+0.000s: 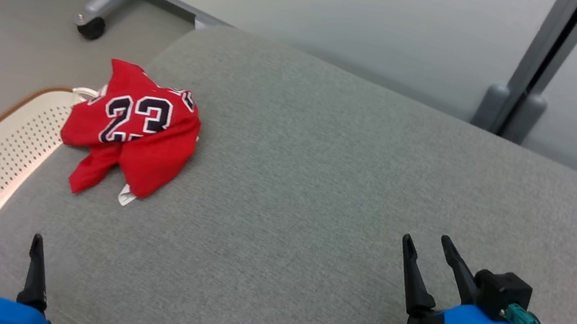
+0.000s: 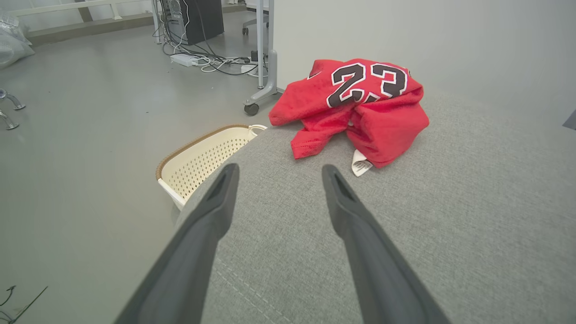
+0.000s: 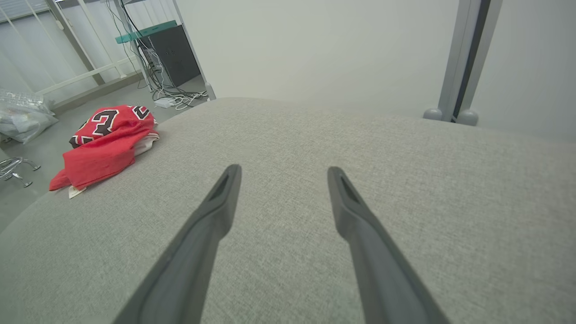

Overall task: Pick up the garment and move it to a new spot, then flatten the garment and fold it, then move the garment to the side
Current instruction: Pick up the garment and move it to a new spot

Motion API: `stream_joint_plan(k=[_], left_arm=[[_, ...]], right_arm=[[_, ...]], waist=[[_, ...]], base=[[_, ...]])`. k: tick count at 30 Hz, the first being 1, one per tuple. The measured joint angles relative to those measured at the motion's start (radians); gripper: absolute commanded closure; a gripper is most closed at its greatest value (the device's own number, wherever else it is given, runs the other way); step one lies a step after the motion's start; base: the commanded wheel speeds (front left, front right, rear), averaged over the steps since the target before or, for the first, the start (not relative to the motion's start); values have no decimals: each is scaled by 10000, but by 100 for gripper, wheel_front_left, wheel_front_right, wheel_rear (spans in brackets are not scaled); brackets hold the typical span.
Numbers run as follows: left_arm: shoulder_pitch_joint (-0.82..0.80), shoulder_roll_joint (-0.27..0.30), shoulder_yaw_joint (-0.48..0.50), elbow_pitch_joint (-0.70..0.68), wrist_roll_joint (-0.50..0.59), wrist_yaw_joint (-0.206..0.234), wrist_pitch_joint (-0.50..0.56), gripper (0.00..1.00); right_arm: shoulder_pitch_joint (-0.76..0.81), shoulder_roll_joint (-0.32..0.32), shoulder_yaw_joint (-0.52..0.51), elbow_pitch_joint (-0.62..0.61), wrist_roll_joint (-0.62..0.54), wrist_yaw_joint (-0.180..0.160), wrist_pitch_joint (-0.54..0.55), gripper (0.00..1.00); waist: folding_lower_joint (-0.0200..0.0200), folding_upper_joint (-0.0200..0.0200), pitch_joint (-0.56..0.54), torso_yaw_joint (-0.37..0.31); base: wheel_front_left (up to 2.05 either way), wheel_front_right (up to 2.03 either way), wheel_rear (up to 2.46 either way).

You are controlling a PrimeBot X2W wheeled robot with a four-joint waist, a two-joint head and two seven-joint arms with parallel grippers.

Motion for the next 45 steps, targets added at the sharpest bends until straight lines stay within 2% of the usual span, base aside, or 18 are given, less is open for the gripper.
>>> stream_joint_plan(k=[5,12,18,27,28,29,31,34,41,45], left_arm=[[-808,460,-190,286,-621,0,0,0],[-2547,1716,-1053,663,-2238,0,0,0],[-3634,2702,-1503,1383,-3091,-2,0,0],[-4563,3455,-2683,3244,-3998,-2,0,0],[-4649,3536,-2920,3511,-4282,-2,0,74],[-4674,3574,-3043,3638,-4381,-2,0,100],[-4697,3590,-3131,3804,-4742,-2,2,100],[-4861,3814,-3120,3400,-4717,-2,2,100],[-4893,3912,-2708,1152,-3810,0,15,100],[-4892,3670,-2546,-94,-3344,0,15,100]], right_arm=[[-396,-6,328,-217,-255,0,0,0],[-1014,-12,702,-725,-805,0,0,0],[-1278,-10,972,-1177,-976,0,0,0],[-1364,-6,1001,-1555,-1112,0,0,0],[-1356,-6,974,-1584,-1110,0,0,0],[-1339,-8,953,-1601,-1110,0,0,0],[-1318,-6,894,-1615,-1108,0,0,0],[-1244,-10,752,-1607,-1081,0,0,0],[-954,-10,589,-1549,-625,0,0,0],[-737,-12,660,-1486,-284,0,-2,0]], waist=[[1,1,704,-523],[4,3,2066,-1350],[4,4,2924,-1938],[2,3,3469,-2647],[1,3,3497,-2725],[1,3,3499,-2752],[1,3,3469,-2792],[2,3,3314,-2781],[0,0,2522,-2720],[-1,-1,2015,-2913]], base=[[0,0,0],[0,0,0],[0,0,0],[0,0,0],[0,0,0],[0,0,0],[0,0,0],[0,0,0],[0,0,0],[0,0,0]])
